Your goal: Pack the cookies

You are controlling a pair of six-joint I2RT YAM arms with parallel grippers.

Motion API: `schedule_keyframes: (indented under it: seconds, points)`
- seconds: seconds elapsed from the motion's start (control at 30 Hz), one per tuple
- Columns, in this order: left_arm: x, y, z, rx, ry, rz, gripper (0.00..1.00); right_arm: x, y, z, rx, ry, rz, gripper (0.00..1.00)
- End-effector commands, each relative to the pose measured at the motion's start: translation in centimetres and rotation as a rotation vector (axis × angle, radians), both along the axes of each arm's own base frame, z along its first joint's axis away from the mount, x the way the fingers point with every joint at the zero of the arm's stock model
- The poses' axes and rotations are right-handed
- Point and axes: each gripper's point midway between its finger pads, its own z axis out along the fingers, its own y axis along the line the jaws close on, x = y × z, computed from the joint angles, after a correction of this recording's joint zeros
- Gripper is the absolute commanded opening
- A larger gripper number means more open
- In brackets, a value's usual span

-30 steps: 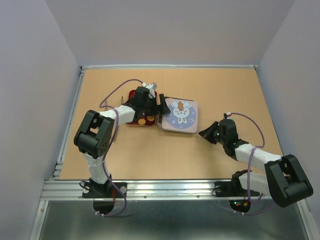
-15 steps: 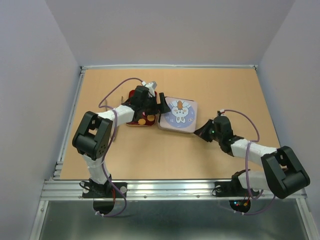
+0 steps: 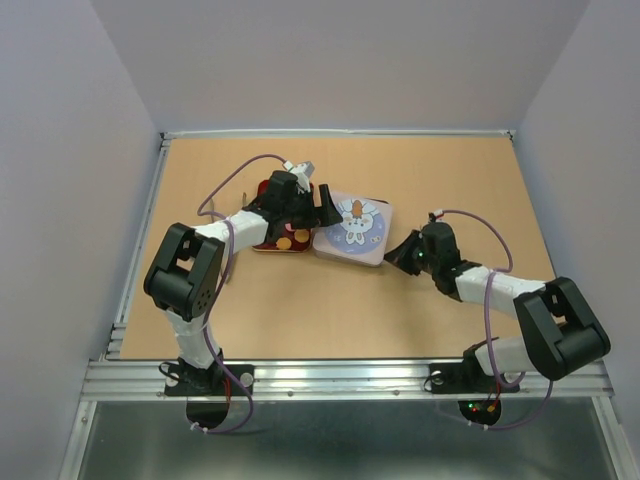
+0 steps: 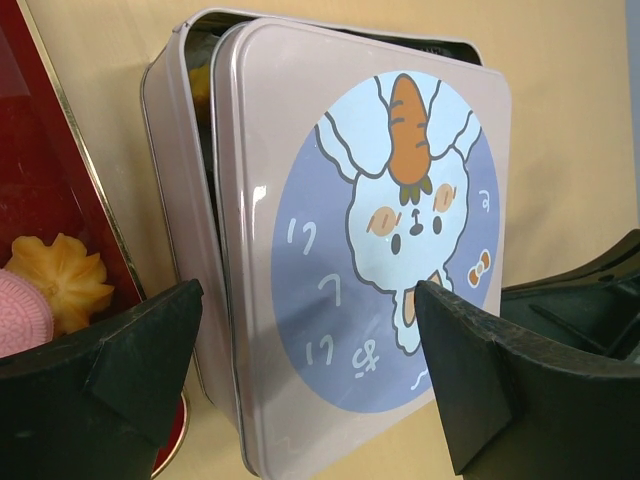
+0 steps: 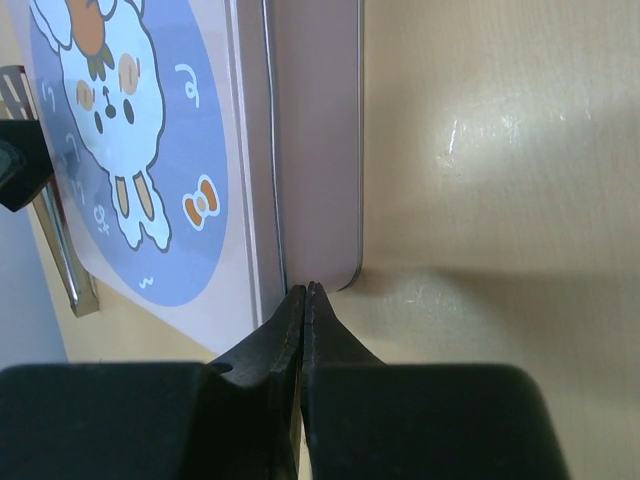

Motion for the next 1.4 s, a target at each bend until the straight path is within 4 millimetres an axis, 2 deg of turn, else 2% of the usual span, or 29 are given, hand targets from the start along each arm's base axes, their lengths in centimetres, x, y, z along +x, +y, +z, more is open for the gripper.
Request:
schedule_keyframes:
  seconds: [0.0, 0.07, 0.27, 0.43, 0.53, 0.8, 1.17, 1.37]
  points:
    - [-0.1, -0.5, 2.7, -0.047, -0.068, -0.020, 0.99, 1.9, 1.2, 2.7, 0.021, -0.080, 0.022, 0.01]
    - [-0.1, -0.5, 2.8, -0.048, -0.069, -0.021, 0.99, 2.1, 1.2, 2.7, 0.012, -0.079, 0.022, 0.00]
    - [-0.2, -0.4, 2.9, -0.049, -0.073, -0.014, 0.99, 3.8, 0.8, 4.7, -0.040, -0.142, 0.000, 0.00]
    - [0.2, -0.3, 3.2, -0.035, -0.075, -0.008, 0.99, 5.1, -1.2, 5.6, -0.149, -0.171, -0.065, 0.00]
    - [0.6, -0.3, 3.3, -0.025, -0.080, -0.004, 0.99, 5.5, -1.7, 5.8, -0.163, -0.175, -0.085, 0.00]
    - [1.1, -0.6, 3.4, -0.021, -0.077, -0.004, 0.99, 6.2, -1.6, 5.0, -0.164, -0.144, -0.102, 0.00]
    - [2.4, -1.0, 4.0, -0.008, -0.077, 0.003, 0.99, 7.7, -0.6, 6.8, -0.136, -0.176, -0.095, 0.00]
    - [2.6, -1.4, 3.9, -0.013, -0.068, -0.008, 0.99, 8.4, -0.3, 6.5, -0.140, -0.171, -0.092, 0.00]
